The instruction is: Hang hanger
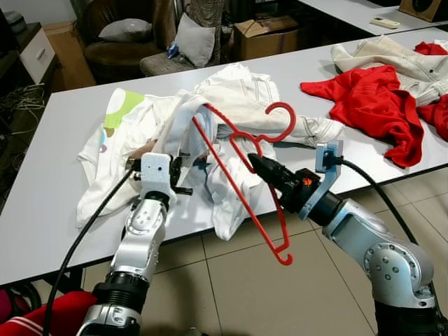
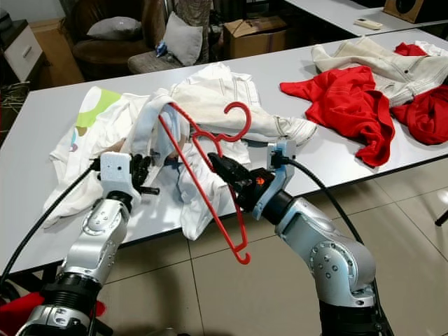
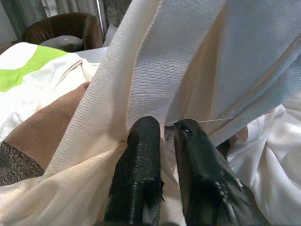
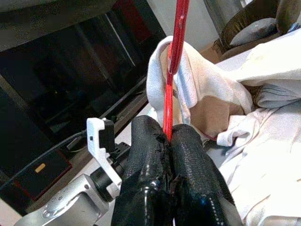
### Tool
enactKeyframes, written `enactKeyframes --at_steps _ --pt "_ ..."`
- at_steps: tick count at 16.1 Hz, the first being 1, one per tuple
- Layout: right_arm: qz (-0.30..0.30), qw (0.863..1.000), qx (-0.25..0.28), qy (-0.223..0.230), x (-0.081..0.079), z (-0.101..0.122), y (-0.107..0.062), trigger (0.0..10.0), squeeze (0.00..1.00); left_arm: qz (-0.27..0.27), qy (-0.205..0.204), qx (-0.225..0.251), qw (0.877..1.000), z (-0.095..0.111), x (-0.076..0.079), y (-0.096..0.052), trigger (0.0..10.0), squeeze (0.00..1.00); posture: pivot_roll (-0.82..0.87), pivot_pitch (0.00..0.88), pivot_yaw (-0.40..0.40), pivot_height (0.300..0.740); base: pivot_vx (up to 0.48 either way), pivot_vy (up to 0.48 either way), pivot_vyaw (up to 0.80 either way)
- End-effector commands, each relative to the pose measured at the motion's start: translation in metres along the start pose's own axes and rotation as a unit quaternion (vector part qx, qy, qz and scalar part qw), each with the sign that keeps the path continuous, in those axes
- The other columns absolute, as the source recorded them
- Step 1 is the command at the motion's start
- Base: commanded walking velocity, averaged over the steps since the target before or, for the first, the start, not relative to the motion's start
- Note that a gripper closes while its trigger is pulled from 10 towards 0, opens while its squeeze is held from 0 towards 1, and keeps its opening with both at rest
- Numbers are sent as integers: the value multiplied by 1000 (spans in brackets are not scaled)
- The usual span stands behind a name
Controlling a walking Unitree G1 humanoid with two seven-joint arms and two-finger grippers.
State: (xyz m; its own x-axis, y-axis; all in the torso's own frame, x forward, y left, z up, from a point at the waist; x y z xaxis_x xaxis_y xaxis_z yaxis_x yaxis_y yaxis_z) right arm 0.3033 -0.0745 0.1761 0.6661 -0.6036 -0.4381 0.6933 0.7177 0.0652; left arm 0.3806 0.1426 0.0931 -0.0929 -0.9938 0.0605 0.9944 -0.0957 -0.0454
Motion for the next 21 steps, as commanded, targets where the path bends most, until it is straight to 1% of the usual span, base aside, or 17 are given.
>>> enactKeyframes --at_steps 1,6,8,9,10,11,12,13,14,15,16,17,18,19,20,21 --pt "14 1000 16 -6 -8 9 0 10000 0 2 -4 7 1000 4 -3 2 0 0 -144 0 89 740 0 0 0" --pt "10 1000 18 -3 -7 9 -1 10000 0 1 -16 15 1000 6 -11 -1 0 0 -146 0 92 740 0 0 0" --pt "7 1000 22 -3 -5 10 -2 10000 0 5 -17 41 999 15 -22 -6 0 0 -151 0 97 740 0 0 0" --pt "5 1000 23 -3 -5 11 -3 10000 0 12 -19 58 998 20 -32 -11 0 0 -151 0 97 740 0 0 0" --pt "4 1000 23 -2 -4 11 -4 10000 0 21 -33 78 996 27 -46 -16 0 0 -149 0 96 740 0 0 0" --pt "5 1000 23 -1 -4 10 -4 10000 0 14 -46 95 994 34 -54 -22 0 0 -147 0 94 740 0 0 0" --pt "5 1000 23 -1 -4 10 -5 10000 0 4 -48 101 994 38 -54 -24 0 0 -145 0 93 740 0 0 0" --pt "6 1000 23 1 -4 10 -5 10000 0 -42 -67 113 991 48 -50 -30 0 0 -141 0 91 740 0 0 0" --pt "6 1000 23 1 -4 10 -5 10000 0 -55 -73 113 989 50 -49 -32 0 0 -139 0 90 740 0 0 0" --pt "7 1000 23 2 -3 10 -5 10000 0 -75 -60 108 989 51 -47 -33 0 0 -137 0 89 740 0 0 0" --pt "9 1000 23 3 -4 10 -4 10000 0 -83 -10 94 992 48 -44 -32 0 184 -135 0 88 740 0 0 0" --pt "11 1000 23 3 -5 10 -4 10000 0 -64 49 77 994 42 -45 -28 627 345 -134 0 86 740 0 0 0" --pt "12 1000 23 3 -5 11 -3 10000 0 -69 80 70 992 37 -40 -26 10000 1000 -135 0 85 740 0 0 0" --pt "12 1000 24 2 -5 11 -3 10000 0 -77 79 70 991 36 -36 -26 10000 1000 -136 0 85 740 0 0 0" --pt "12 1000 24 2 -5 11 -3 10000 0 -80 89 65 991 33 -33 -26 10000 1000 -135 0 82 740 0 0 0" --pt "12 1000 25 3 -5 12 -3 10000 0 -84 108 59 989 29 -28 -25 10000 1000 -136 0 83 740 0 0 0"
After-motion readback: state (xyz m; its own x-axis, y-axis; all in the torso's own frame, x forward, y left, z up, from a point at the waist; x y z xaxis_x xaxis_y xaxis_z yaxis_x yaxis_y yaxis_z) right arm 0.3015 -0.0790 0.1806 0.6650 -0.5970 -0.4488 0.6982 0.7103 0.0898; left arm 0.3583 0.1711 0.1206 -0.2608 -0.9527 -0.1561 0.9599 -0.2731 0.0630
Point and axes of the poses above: a point about 5 cm out from each wrist's last joint towards the gripper, its own y axis pointing out of the wrist towards the gripper, its own z axis along the axis of the wrist's last joint, x = y × z, the point moved 6 cm from there along y, pointing out of the wrist towards the gripper, and after that the axes turned 5 degrees about -y, right-handed, at the moved point
